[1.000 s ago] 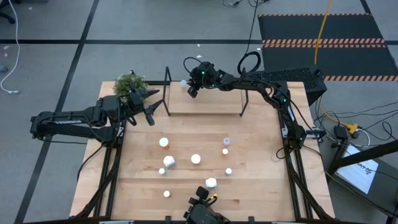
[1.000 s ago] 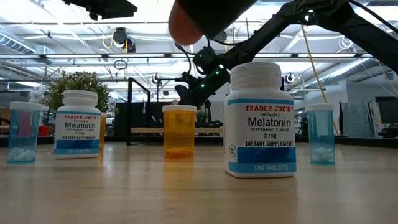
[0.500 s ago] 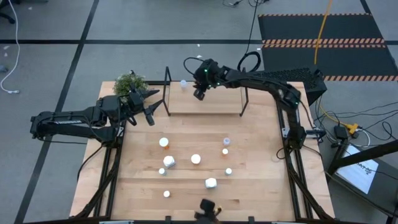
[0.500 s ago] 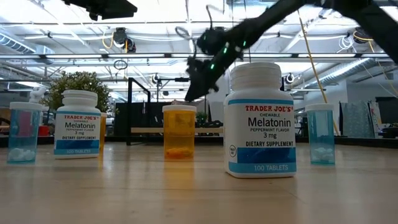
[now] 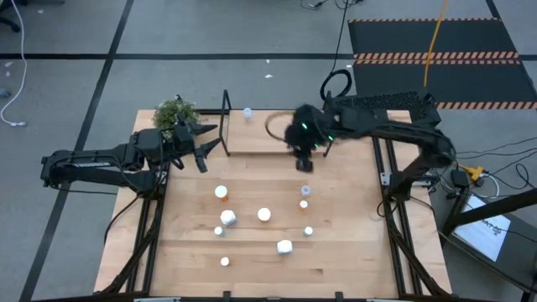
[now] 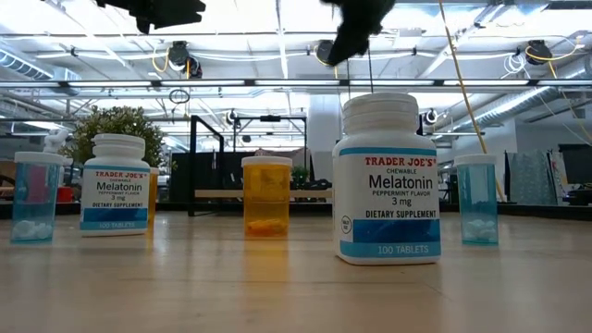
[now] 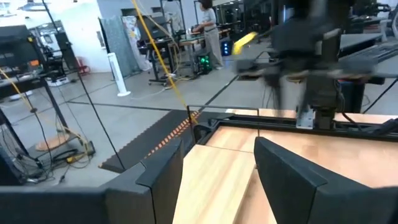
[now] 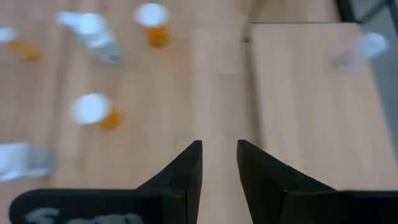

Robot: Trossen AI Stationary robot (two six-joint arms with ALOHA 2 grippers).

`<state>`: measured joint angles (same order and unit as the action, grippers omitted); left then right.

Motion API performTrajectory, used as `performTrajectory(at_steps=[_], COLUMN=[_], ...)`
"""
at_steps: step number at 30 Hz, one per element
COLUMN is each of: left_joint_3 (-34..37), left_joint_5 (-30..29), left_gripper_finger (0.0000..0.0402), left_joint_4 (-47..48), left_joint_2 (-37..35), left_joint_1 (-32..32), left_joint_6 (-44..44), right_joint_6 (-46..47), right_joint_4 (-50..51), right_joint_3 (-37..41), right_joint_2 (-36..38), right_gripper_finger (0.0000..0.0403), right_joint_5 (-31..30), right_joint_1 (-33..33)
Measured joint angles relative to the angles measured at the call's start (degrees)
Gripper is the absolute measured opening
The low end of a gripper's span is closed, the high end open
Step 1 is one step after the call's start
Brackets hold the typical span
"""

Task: Pick and place medicine bottles onto shelf by color
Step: Put the transparent pill bottle on the shelf aligned with the other transparent pill bottle

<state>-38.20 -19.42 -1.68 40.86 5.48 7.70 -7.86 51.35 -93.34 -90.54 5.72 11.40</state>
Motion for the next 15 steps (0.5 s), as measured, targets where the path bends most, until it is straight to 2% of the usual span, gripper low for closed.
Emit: performTrajectory(at_steps=[2,8,11,15], left_joint_3=[0.0,0.0,0.0,0.0], left_joint_5=[0.0,0.1,0.1,-0.1], left_gripper_finger=[0.02,0.02,0.02,0.02], left_joint_4=[0.2,0.2,0.2,0.1], left_joint_2=[0.0,0.0,0.1,1.4], left_joint_1=[-0.5,-3.1,-4.2,-5.1], left_joint_6=[-0.4,-0.8,-1.5,-3.0], right_joint_6=[2.8,13.2,18.1,22.6], right_joint_4=[-0.1,-0.3,-1.7,-7.3], right_joint_3=[3.0,12.4,17.4,25.0], right_joint_2=[3.5,12.0,14.8,16.8], right_gripper_finger=[0.0093,0.01,0.0106,0.0113], right_joint_5=[-1.1,-11.5,-13.9,-16.4], right_joint_1=[-3.7,-16.2,-21.9,-26.3])
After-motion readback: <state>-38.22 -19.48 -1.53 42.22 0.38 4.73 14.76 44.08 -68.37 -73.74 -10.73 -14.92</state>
